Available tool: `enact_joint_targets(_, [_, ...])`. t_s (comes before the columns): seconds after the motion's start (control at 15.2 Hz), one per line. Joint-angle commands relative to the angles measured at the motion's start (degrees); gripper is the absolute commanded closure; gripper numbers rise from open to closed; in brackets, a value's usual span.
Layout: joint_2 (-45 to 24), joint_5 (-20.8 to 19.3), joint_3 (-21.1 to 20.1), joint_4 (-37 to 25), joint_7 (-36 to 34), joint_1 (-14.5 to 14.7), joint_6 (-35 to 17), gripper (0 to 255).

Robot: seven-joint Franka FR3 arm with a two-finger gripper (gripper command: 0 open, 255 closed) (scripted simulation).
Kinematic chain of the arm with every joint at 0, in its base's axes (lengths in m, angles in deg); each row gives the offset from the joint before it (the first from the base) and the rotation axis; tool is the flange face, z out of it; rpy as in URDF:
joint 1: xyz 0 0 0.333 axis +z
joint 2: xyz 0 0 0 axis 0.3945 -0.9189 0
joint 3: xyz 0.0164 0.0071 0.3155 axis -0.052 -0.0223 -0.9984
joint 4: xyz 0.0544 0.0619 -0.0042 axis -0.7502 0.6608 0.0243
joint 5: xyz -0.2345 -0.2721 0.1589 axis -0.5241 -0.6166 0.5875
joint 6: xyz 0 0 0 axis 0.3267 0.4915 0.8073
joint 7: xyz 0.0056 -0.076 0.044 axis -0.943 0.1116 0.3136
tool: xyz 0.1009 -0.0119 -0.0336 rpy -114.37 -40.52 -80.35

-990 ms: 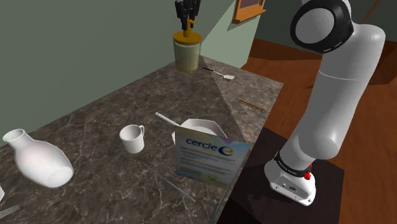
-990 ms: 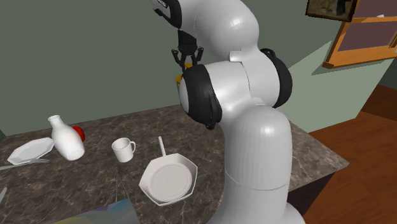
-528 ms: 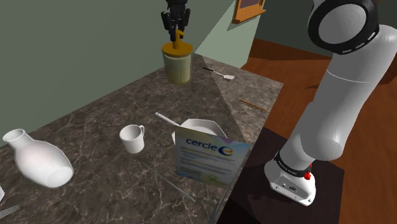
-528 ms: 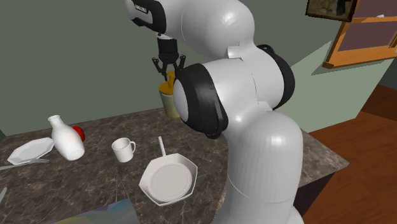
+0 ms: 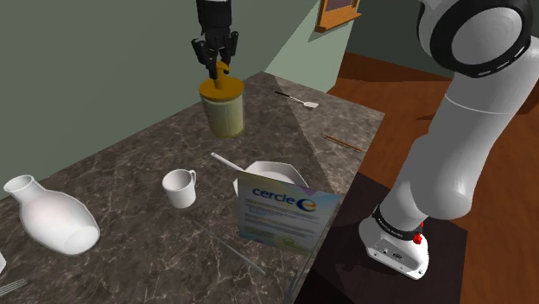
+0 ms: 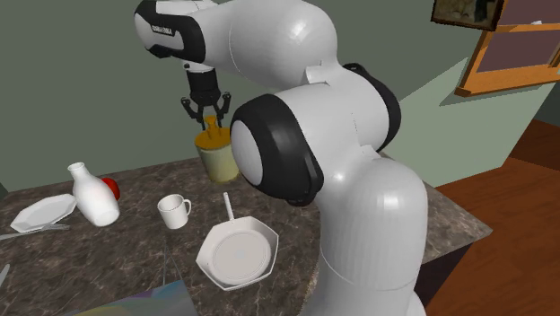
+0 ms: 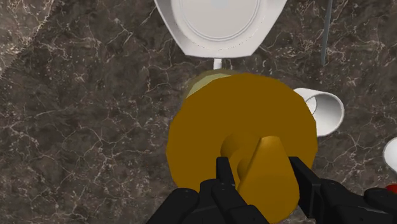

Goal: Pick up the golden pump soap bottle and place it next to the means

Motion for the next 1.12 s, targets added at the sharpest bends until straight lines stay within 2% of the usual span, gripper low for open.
enact_joint_targets(0.0, [0.1,-0.2,-1.1,1.2,-2.7,1.5,-1.2,255])
enact_joint_targets(0.53, [-3.9,-1.5,-5.1,0.6,-12.7,7.5,-4.1,255])
enact_joint_targets(1.06, [-11.7,-4.0,-8.1,-5.8,-22.3,14.3,-5.2,255])
